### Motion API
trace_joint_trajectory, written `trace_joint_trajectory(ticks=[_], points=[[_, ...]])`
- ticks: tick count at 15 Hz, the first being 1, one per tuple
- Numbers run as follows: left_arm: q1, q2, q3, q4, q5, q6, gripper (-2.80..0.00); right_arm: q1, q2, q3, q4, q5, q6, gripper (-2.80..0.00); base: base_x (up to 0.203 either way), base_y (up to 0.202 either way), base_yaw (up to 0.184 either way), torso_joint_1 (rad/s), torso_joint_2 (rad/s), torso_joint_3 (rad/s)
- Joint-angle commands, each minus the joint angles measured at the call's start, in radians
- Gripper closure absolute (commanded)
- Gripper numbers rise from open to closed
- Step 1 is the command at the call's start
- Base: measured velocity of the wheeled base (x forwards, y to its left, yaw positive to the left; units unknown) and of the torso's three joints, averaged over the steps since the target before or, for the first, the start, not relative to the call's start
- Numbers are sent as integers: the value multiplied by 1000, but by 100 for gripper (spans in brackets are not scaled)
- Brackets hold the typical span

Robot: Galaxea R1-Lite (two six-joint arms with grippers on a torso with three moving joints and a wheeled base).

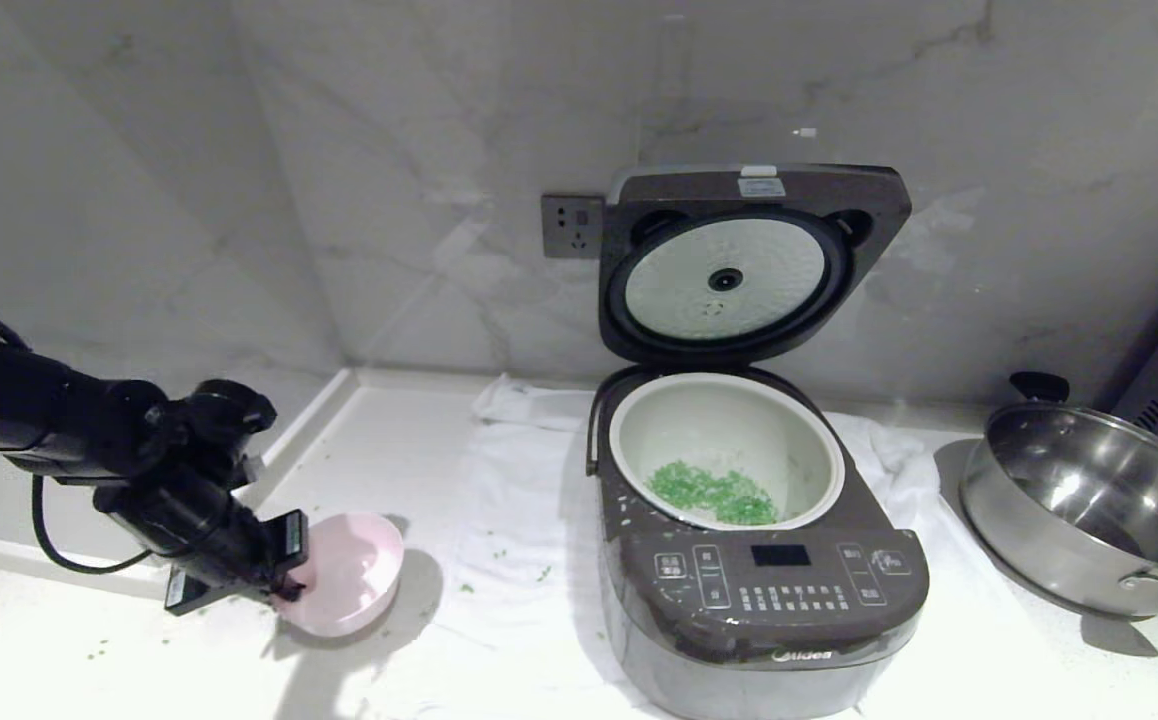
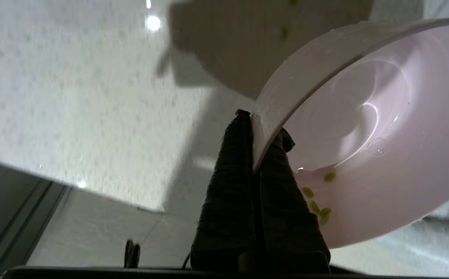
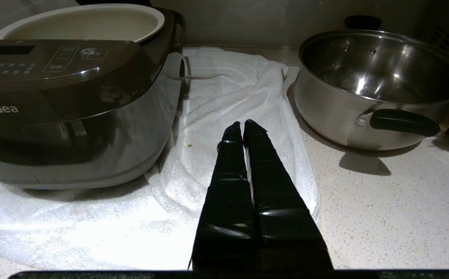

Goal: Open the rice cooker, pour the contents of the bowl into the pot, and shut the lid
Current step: Place the bowl on the table

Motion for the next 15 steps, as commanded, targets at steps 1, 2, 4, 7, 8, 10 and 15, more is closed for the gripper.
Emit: trace_joint_trajectory(ticks=[1, 2, 4, 7, 8, 10, 15], points=[[9, 87, 41, -88, 8, -2, 0, 2, 1, 0, -1, 1, 0, 0, 0, 0, 0, 0, 0, 0], [11, 92, 67, -124, 24, 1, 0, 1, 1, 0, -1, 1, 0, 0, 0, 0, 0, 0, 0, 0], [36, 127, 91, -219, 86, 6, 0, 0, 1, 0, -1, -1, -1, 0, 0, 0, 0, 0, 0, 0], [76, 194, 74, -273, 114, 3, 0, 0, 1, 0, -1, 0, 0, 0, 0, 0, 0, 0, 0, 0], [78, 200, 67, -275, 113, -3, 0, 0, 1, 0, -1, 0, -1, 0, 0, 0, 0, 0, 0, 0], [81, 221, 52, -274, 112, -7, 0, 1, 1, 0, -1, 1, 0, 0, 0, 0, 0, 0, 0, 0], [96, 237, 31, -272, 111, -15, -280, 1, 1, 0, -1, 1, 0, 0, 0, 0, 0, 0, 0, 0]])
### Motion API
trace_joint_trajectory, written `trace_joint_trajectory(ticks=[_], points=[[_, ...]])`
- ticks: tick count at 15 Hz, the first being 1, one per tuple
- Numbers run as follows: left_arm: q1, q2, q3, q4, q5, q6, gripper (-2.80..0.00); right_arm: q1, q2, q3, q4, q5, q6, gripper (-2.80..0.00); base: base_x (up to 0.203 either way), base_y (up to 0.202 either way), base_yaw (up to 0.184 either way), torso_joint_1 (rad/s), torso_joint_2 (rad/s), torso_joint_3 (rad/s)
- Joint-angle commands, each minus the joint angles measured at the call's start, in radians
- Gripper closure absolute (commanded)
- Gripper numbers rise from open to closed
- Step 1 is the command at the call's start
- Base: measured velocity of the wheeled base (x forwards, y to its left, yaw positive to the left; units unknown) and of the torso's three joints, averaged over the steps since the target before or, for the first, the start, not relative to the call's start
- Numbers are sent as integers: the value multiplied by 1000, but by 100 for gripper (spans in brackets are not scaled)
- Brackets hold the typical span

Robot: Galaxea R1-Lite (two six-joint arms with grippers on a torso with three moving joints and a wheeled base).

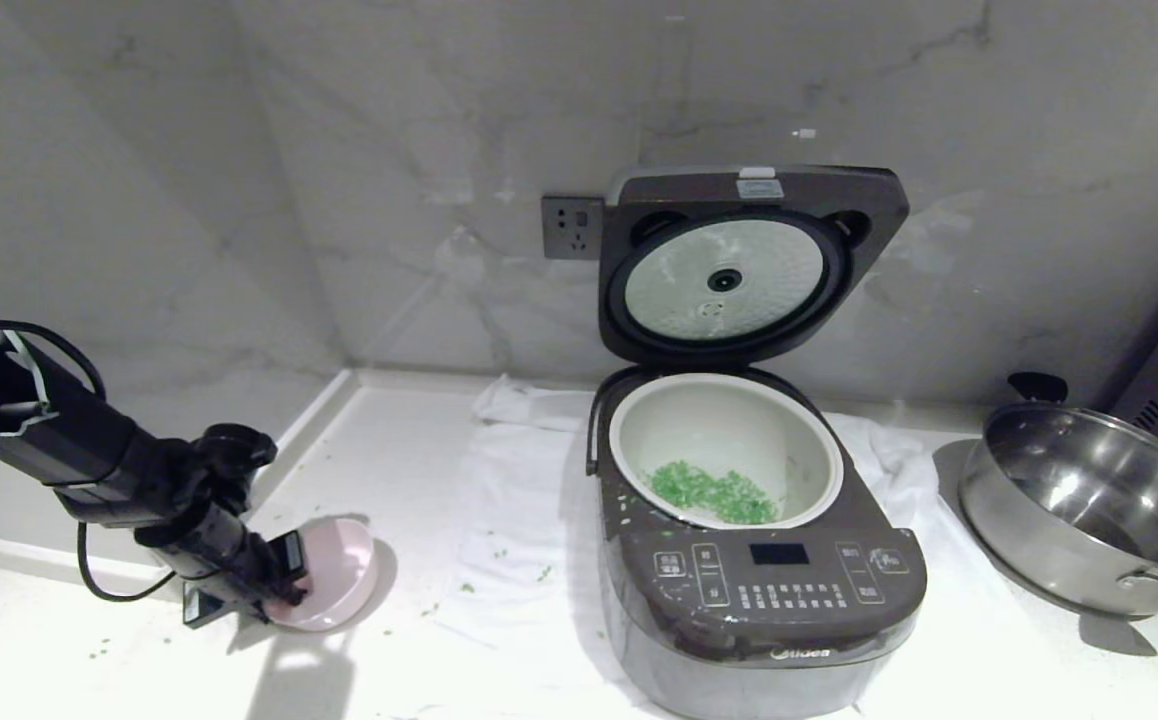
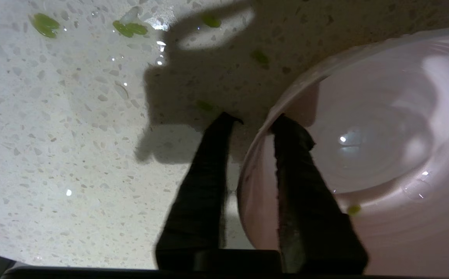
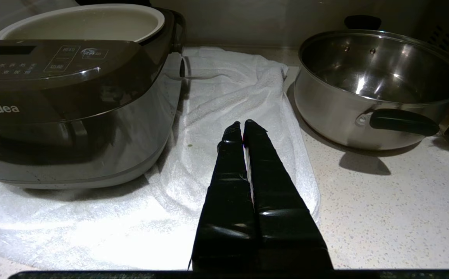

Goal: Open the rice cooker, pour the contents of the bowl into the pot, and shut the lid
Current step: Place the bowl on the table

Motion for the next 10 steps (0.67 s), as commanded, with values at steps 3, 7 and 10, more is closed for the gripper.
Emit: trace_joint_trajectory(ticks=[3, 7, 10], points=[[2, 11, -1, 2, 0, -6, -280, 0, 0, 0, -1, 0, -1, 0, 0, 0, 0, 0, 0, 0], [2, -2, -1, 3, 0, -12, -280, 0, 1, 0, -1, -1, 0, 0, 0, 0, 0, 0, 0, 0], [8, -41, -6, 37, -5, -11, -280, 1, 1, 0, -1, 0, 0, 0, 0, 0, 0, 0, 0, 0]])
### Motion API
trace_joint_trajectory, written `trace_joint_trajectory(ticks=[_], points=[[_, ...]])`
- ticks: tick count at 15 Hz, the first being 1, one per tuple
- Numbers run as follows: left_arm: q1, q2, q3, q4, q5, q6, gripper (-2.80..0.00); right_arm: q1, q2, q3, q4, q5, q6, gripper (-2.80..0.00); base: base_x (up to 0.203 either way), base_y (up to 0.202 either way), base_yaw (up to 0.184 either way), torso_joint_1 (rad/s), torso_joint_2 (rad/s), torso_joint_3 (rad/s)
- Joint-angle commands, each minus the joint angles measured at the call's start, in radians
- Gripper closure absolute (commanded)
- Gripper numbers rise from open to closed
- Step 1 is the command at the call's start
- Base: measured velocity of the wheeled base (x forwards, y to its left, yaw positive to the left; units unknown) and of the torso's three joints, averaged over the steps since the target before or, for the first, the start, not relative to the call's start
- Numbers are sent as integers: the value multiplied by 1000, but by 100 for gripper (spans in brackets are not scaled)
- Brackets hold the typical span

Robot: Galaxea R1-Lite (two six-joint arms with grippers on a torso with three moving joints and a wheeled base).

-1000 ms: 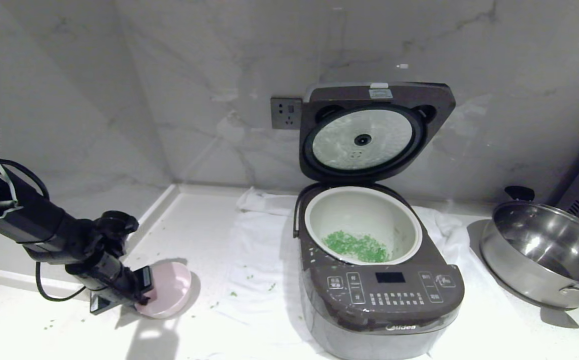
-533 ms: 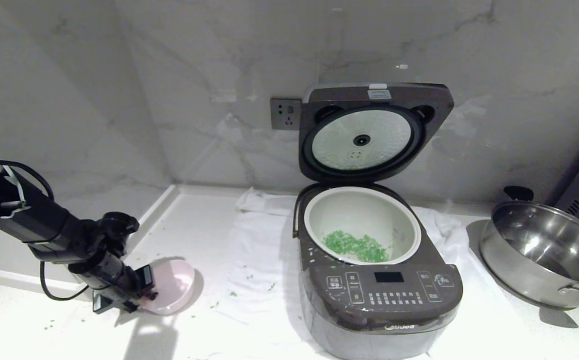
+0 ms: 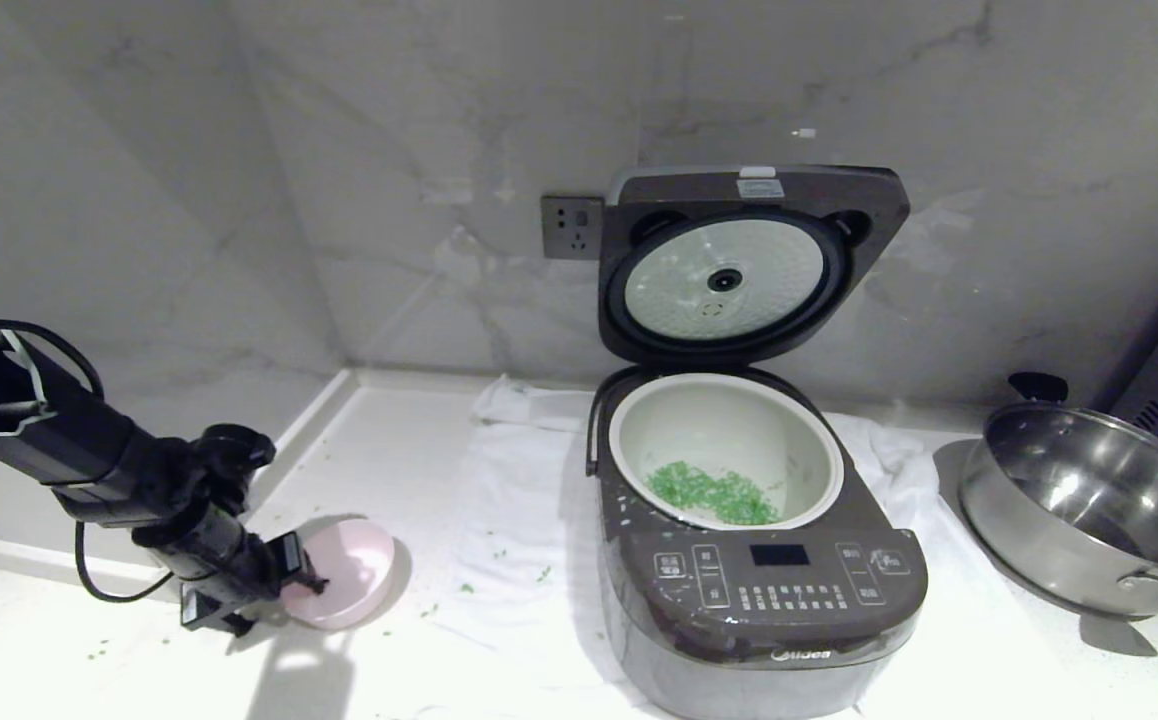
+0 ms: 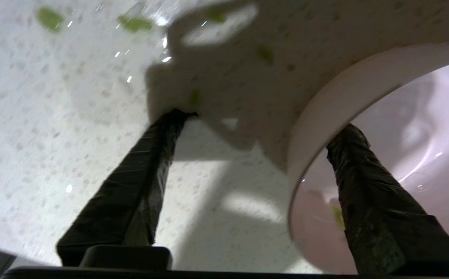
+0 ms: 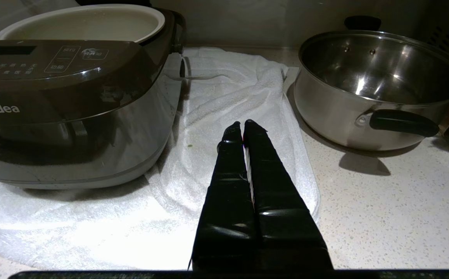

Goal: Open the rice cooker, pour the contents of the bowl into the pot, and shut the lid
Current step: Place the bowl on the table

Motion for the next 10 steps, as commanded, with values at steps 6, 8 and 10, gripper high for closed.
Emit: trace_joint_trajectory(ticks=[6, 8, 10], points=[[55, -146, -15, 109, -17, 3, -280, 0, 1, 0, 0, 0, 1, 0, 0, 0, 0, 0, 0, 0], [66, -185, -14, 132, -31, 4, -280, 0, 0, 0, 0, 0, 0, 0, 0, 0, 0, 0, 0, 0], [79, -222, -13, 145, -36, 4, -280, 1, 1, 0, 0, 0, 0, 0, 0, 0, 0, 0, 0, 0]])
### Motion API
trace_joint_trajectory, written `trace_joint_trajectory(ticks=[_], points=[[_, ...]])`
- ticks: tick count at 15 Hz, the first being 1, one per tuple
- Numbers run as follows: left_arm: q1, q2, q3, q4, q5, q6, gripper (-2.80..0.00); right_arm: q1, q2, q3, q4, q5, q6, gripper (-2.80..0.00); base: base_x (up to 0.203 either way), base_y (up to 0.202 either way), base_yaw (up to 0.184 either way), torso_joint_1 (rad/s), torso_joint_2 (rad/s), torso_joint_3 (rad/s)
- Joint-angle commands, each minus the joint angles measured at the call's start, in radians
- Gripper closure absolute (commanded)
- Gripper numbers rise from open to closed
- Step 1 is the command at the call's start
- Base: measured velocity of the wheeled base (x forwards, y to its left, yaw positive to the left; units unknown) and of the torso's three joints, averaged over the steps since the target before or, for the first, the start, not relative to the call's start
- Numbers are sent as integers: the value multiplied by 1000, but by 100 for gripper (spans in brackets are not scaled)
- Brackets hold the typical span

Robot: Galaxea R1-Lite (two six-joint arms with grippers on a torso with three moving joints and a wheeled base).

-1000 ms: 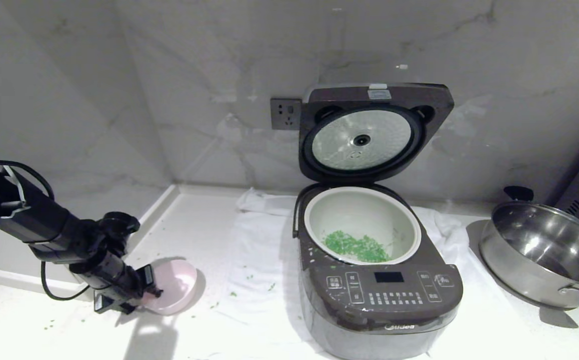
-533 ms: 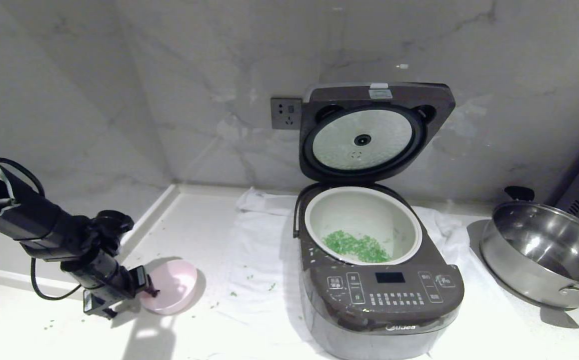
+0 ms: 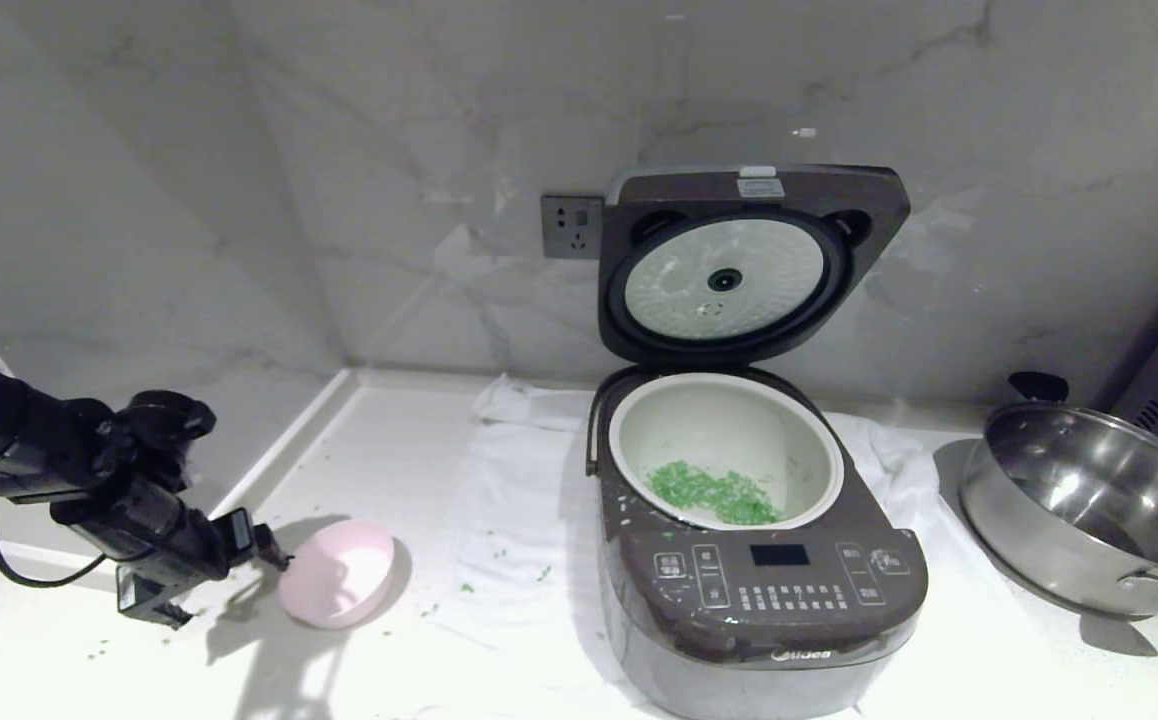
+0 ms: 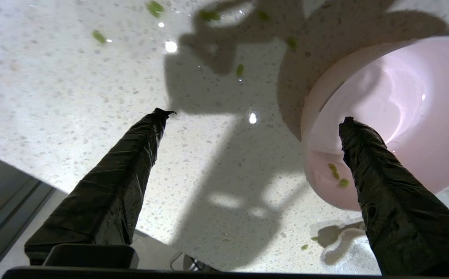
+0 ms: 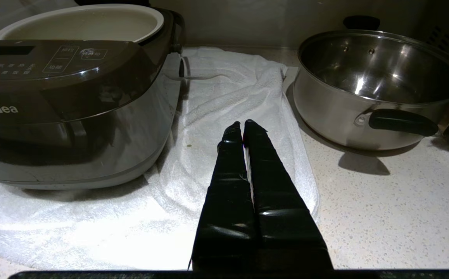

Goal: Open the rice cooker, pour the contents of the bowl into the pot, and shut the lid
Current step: Close the rice cooker

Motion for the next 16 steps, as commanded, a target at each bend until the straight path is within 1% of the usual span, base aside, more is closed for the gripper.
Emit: trace_joint_trajectory(ticks=[1, 5, 7, 10, 11, 14, 16], points=[[12, -72, 5, 13, -13, -1, -280, 0, 0, 0, 0, 1, 0, 0, 0, 0, 0, 0, 0, 0], [17, -195, 17, 78, -67, 4, -280, 0, 1, 0, 0, 1, 0, 0, 0, 0, 0, 0, 0, 0], [10, -262, 49, 86, -104, 16, -280, 0, 1, 0, 0, 1, 1, 0, 0, 0, 0, 0, 0, 0], [-5, -303, 76, 87, -119, 28, -280, 1, 1, 0, 0, 0, 0, 0, 0, 0, 0, 0, 0, 0], [-10, -307, 76, 87, -121, 28, 0, 0, 0, 0, 0, 0, 1, 0, 0, 0, 0, 0, 0, 0], [-50, -344, 85, 86, -124, 27, 0, 0, 1, 0, 0, 1, 1, 0, 0, 0, 0, 0, 0, 0], [-72, -389, 90, 84, -154, 29, 0, 0, 1, 0, 0, 1, 1, 0, 0, 0, 0, 0, 0, 0]])
